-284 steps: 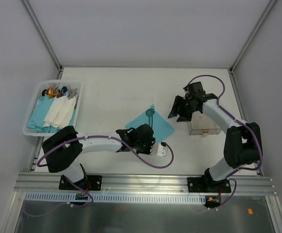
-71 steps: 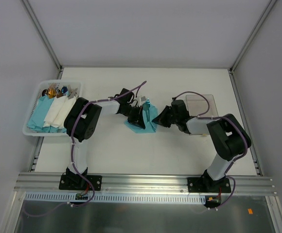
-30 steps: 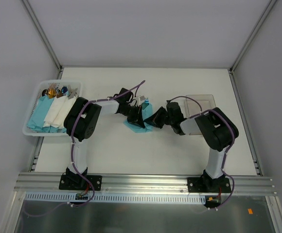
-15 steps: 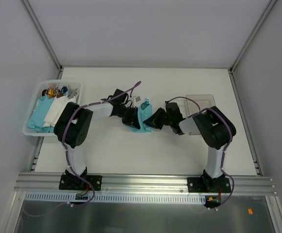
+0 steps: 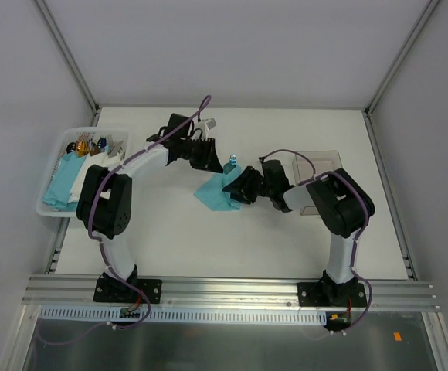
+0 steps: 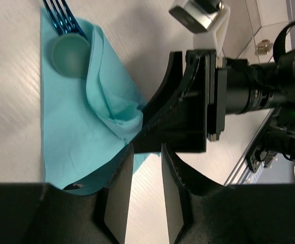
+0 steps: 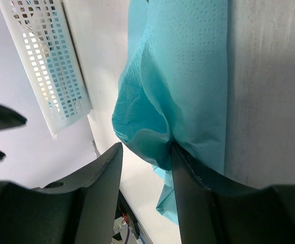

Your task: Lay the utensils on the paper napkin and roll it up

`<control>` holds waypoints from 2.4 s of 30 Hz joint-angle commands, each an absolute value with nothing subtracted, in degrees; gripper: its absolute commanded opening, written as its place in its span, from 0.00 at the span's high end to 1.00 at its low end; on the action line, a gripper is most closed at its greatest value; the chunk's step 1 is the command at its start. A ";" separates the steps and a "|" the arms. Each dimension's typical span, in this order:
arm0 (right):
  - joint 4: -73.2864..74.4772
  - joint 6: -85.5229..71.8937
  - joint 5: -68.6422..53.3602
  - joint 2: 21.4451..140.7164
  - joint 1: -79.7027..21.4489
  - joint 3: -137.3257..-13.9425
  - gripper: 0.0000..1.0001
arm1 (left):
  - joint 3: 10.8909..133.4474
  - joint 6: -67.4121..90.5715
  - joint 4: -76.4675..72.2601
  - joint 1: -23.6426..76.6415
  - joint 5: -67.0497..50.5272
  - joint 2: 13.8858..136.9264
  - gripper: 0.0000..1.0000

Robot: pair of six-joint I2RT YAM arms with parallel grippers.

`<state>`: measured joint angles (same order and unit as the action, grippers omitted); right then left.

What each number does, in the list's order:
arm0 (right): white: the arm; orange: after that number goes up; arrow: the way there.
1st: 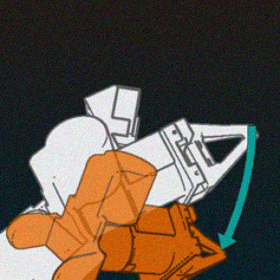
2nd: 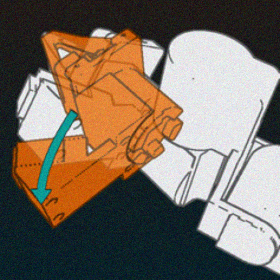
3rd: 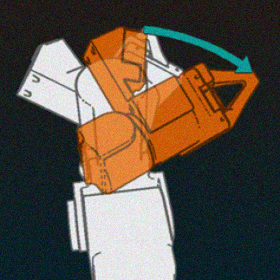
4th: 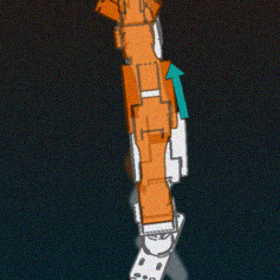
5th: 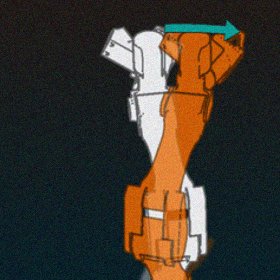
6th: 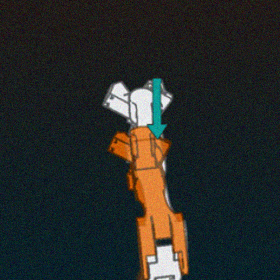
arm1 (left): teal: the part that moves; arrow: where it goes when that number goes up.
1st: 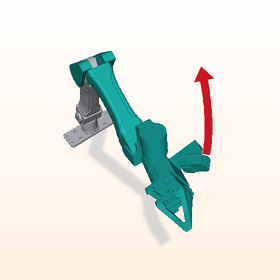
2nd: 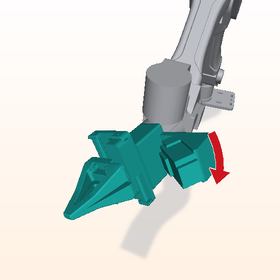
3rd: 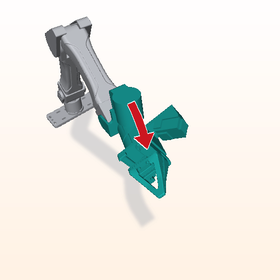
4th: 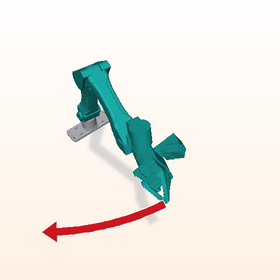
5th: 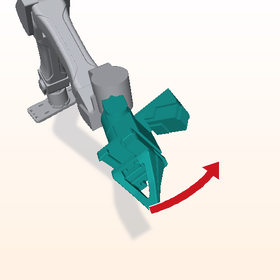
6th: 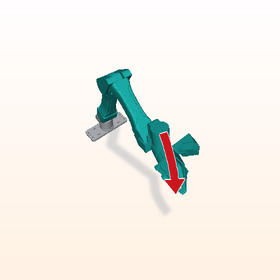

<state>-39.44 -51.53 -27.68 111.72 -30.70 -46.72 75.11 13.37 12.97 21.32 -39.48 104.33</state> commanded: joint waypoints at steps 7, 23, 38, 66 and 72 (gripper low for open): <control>-37.09 -45.27 -29.18 110.48 -31.55 -47.81 0.44 | 85.77 16.34 15.91 21.62 -39.81 115.03 0.69; -36.74 -43.59 -29.97 110.57 -32.17 -48.78 0.43 | 90.62 14.50 18.81 24.34 -42.10 122.61 0.72; -33.67 -43.24 -29.97 105.04 -32.43 -50.10 0.43 | 84.46 11.51 22.06 23.91 -41.39 118.75 0.89; -30.50 -43.24 -28.83 105.20 -32.61 -50.18 0.51 | 79.89 9.05 23.82 21.80 -39.11 115.84 1.00; -29.88 -42.45 -29.27 107.49 -32.87 -50.45 0.54 | 80.16 9.49 23.82 21.18 -39.29 115.84 1.00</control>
